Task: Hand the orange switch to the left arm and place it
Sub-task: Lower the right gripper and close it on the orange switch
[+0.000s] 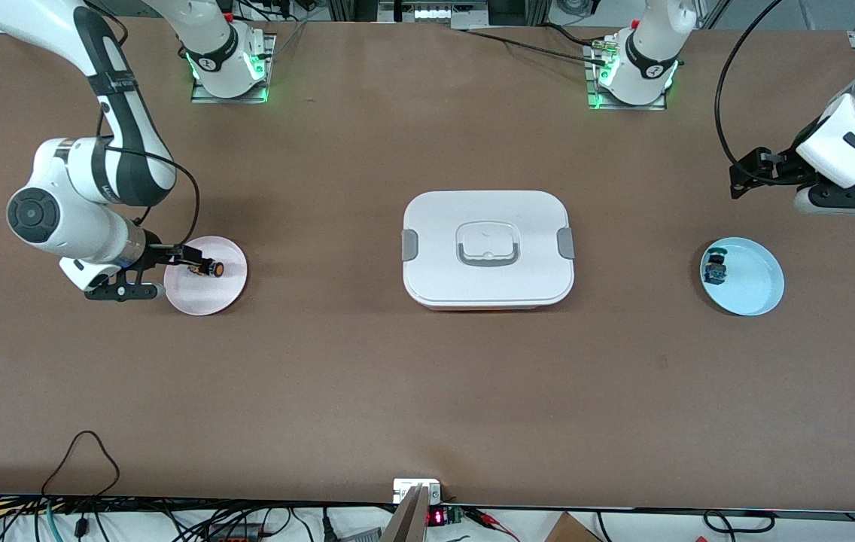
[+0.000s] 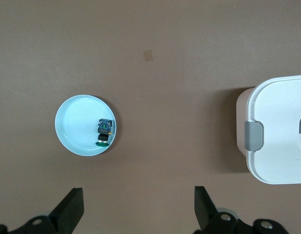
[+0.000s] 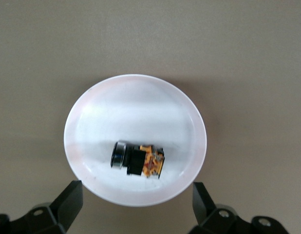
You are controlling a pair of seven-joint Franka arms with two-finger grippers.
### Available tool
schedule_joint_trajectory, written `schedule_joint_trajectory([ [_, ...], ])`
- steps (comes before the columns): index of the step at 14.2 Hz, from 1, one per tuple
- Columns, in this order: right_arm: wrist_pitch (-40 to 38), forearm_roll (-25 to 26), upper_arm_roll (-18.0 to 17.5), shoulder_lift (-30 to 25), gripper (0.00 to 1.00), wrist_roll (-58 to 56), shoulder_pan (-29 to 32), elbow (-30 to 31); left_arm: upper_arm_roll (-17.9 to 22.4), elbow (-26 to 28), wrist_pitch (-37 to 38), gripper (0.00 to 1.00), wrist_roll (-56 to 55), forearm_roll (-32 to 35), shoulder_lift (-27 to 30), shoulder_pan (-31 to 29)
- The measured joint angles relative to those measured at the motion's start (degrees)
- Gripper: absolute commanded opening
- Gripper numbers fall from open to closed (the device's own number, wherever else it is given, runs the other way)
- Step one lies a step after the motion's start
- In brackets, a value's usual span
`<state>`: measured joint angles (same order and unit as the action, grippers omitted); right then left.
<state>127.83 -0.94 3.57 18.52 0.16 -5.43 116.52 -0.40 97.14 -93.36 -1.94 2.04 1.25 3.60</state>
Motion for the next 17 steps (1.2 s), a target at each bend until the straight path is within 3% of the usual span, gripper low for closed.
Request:
schedule_joint_trajectory([
  [4,8.57,-0.01,0.0,1.43,1.0,0.04,-0.24,5.23,0.05,0.0,0.0,1.0,0.0,0.0,0.0,-0.05],
  [17,10.98,-0.04,-0.02,6.75,1.0,3.5,-1.29,5.98,0.05,0.0,0.0,1.0,0.0,0.0,0.0,-0.05],
])
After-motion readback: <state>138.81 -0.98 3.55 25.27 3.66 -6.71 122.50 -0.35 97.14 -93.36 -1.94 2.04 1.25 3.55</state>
